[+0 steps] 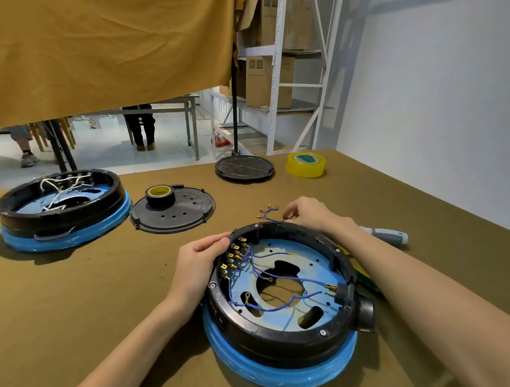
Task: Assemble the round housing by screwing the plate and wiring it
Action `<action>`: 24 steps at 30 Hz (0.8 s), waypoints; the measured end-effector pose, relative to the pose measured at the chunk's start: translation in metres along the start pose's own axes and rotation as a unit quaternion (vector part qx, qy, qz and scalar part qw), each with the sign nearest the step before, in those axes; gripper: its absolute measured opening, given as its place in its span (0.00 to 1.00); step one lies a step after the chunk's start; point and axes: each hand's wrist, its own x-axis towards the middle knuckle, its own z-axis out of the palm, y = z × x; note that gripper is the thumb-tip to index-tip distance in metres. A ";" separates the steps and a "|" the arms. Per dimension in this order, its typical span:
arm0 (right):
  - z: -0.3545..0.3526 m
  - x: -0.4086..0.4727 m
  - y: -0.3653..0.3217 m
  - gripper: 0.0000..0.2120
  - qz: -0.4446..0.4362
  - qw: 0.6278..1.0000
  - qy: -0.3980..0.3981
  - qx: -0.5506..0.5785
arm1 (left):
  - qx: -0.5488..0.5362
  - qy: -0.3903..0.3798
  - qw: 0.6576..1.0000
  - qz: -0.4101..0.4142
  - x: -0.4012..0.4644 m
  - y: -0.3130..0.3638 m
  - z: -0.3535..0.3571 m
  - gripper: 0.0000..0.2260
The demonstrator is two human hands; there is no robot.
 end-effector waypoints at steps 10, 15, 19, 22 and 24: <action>-0.011 0.004 0.017 0.15 -0.023 0.991 0.048 0.119 | 0.005 -0.020 1.000 0.004 0.004 -0.002 -0.002 0.09; -0.016 0.011 0.048 0.15 0.121 0.978 0.106 0.131 | 0.010 -0.025 1.000 0.008 0.004 -0.002 -0.002 0.09; -0.016 0.014 0.051 0.13 0.101 0.994 0.020 0.041 | 0.014 -0.026 0.999 0.012 0.005 -0.002 -0.002 0.09; -0.015 0.016 0.051 0.10 0.095 0.995 0.022 0.012 | 0.008 -0.028 1.000 0.009 0.005 -0.002 -0.001 0.09; -0.014 0.015 0.052 0.05 0.085 0.995 0.048 -0.022 | 0.005 -0.025 1.000 0.008 0.005 -0.001 0.000 0.09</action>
